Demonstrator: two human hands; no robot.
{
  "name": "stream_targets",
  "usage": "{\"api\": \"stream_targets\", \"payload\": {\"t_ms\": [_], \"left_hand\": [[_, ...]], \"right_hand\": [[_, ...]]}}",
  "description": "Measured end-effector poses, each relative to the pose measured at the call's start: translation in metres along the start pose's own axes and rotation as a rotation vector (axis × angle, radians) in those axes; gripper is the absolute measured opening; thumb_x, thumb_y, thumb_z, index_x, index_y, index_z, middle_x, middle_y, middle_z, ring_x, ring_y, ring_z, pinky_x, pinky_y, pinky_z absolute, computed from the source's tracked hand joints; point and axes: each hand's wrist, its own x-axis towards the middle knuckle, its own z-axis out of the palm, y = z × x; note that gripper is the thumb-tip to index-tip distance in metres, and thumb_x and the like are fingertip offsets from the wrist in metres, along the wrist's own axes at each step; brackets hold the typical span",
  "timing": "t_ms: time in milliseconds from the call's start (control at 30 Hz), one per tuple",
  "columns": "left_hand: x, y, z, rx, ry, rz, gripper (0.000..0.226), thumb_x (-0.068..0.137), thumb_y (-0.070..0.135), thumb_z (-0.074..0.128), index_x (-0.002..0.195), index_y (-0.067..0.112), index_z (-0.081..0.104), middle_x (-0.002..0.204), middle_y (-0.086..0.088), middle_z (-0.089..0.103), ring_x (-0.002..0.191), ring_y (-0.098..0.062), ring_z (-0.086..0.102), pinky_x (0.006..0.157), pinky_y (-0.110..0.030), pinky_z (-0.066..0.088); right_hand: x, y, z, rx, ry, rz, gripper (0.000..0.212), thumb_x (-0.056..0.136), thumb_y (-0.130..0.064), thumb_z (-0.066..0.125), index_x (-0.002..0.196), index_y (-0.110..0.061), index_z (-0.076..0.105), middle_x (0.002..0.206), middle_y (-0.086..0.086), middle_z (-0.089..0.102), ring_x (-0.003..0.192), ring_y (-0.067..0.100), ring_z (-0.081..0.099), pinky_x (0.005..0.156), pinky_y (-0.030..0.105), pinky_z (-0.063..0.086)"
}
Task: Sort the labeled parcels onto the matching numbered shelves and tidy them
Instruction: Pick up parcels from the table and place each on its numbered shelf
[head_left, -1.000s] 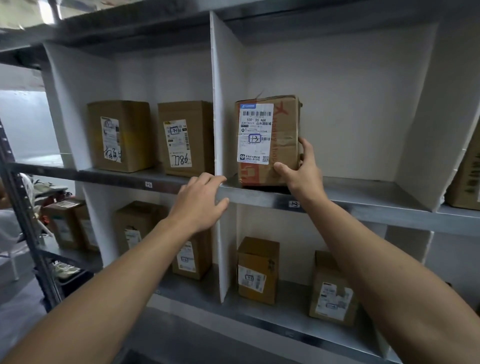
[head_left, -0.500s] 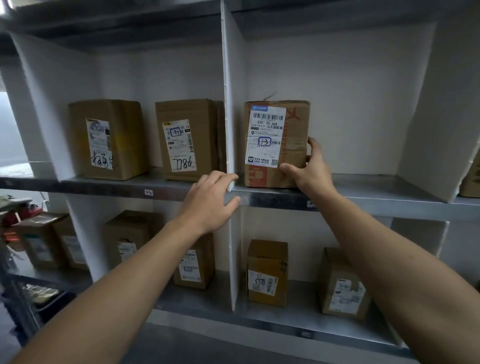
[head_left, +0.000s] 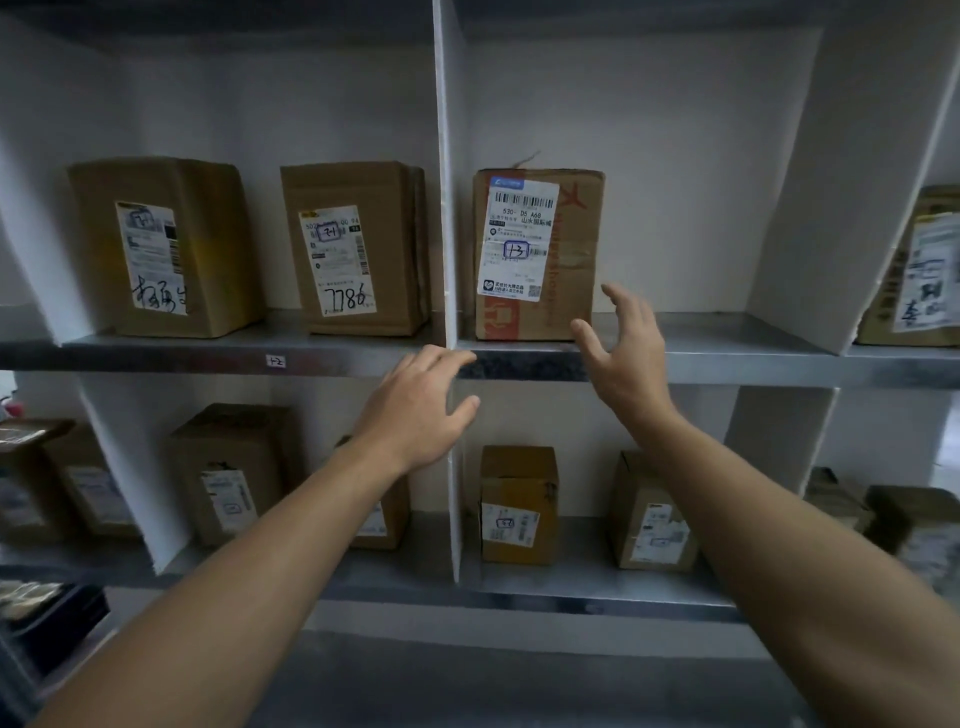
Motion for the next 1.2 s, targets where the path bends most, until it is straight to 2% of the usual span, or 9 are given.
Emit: {"api": "stream_targets", "payload": {"t_ms": [167,267,367,467,567,767,967,1067,1200], "left_hand": [[-0.019,0.012,0.039,-0.035,-0.095,0.103,0.049,0.094,0.038,0.055,0.141,0.026,0.044,0.137,0.005,0.047,0.127,-0.016,0.043,0.105,-0.040,0.039],[-0.028,0.034,0.077,-0.046,-0.201,0.174,0.047,0.092,0.040,0.050,0.135,0.022,0.050,0.130,-0.001,0.054,0.118,-0.023,0.050,0.099,-0.042,0.043],[-0.036,0.069,0.121,-0.059,-0.294,0.251,0.055,0.086,0.045,0.044,0.132,0.018,0.055,0.126,-0.006,0.057,0.112,-0.031,0.053,0.092,-0.042,0.045],[-0.042,0.116,0.159,-0.078,-0.390,0.336,0.050,0.092,0.038,0.055,0.138,0.020,0.049,0.134,-0.004,0.051,0.119,-0.028,0.048,0.095,-0.040,0.040],[-0.045,0.174,0.189,-0.125,-0.453,0.465,0.051,0.093,0.039,0.053,0.141,0.023,0.045,0.139,0.000,0.047,0.124,-0.023,0.042,0.101,-0.039,0.037],[-0.059,0.313,0.239,-0.216,-0.530,0.694,0.052,0.094,0.042,0.051,0.142,0.027,0.040,0.139,0.004,0.046,0.126,-0.020,0.042,0.103,-0.038,0.037],[-0.090,0.464,0.272,-0.281,-0.586,0.865,0.052,0.094,0.039,0.051,0.143,0.026,0.040,0.139,0.001,0.047,0.126,-0.026,0.042,0.101,-0.041,0.037],[-0.108,0.540,0.282,-0.338,-0.584,0.934,0.051,0.094,0.040,0.050,0.142,0.024,0.041,0.137,0.000,0.048,0.123,-0.026,0.044,0.100,-0.042,0.038],[-0.135,0.626,0.293,-0.369,-0.580,1.012,0.055,0.093,0.043,0.049,0.143,0.025,0.038,0.139,0.002,0.047,0.125,-0.024,0.043,0.101,-0.041,0.038]], "right_hand": [[-0.075,0.048,-0.027,-0.274,-0.065,-0.175,0.046,0.098,-0.038,0.058,0.139,-0.017,0.053,0.143,0.008,0.049,0.135,0.024,0.040,0.111,0.039,0.036],[-0.118,0.092,-0.051,-0.504,-0.090,-0.190,0.044,0.094,-0.040,0.054,0.127,-0.012,0.061,0.126,0.015,0.059,0.118,0.036,0.054,0.096,0.047,0.050],[-0.161,0.130,-0.089,-0.726,-0.188,-0.029,0.040,0.093,-0.041,0.058,0.123,-0.015,0.061,0.123,0.012,0.060,0.115,0.036,0.054,0.088,0.046,0.052],[-0.210,0.164,-0.131,-0.895,-0.296,0.184,0.042,0.093,-0.043,0.058,0.128,-0.020,0.059,0.130,0.011,0.058,0.123,0.035,0.050,0.094,0.046,0.047],[-0.257,0.190,-0.182,-1.002,-0.345,0.411,0.047,0.096,-0.048,0.050,0.137,-0.023,0.051,0.140,0.010,0.051,0.132,0.033,0.043,0.103,0.046,0.041],[-0.320,0.210,-0.302,-1.138,-0.222,0.640,0.046,0.099,-0.050,0.043,0.136,-0.025,0.047,0.139,0.006,0.050,0.131,0.031,0.042,0.102,0.045,0.040],[-0.366,0.218,-0.426,-1.260,-0.152,0.837,0.045,0.095,-0.050,0.046,0.131,-0.025,0.055,0.131,0.007,0.056,0.123,0.032,0.049,0.093,0.042,0.044],[-0.390,0.222,-0.485,-1.291,-0.118,0.921,0.044,0.096,-0.051,0.046,0.131,-0.025,0.056,0.132,0.007,0.055,0.124,0.031,0.049,0.095,0.042,0.043],[-0.424,0.232,-0.550,-1.312,-0.122,1.031,0.050,0.098,-0.053,0.040,0.140,-0.026,0.046,0.142,0.008,0.049,0.131,0.031,0.043,0.104,0.045,0.040]]}}
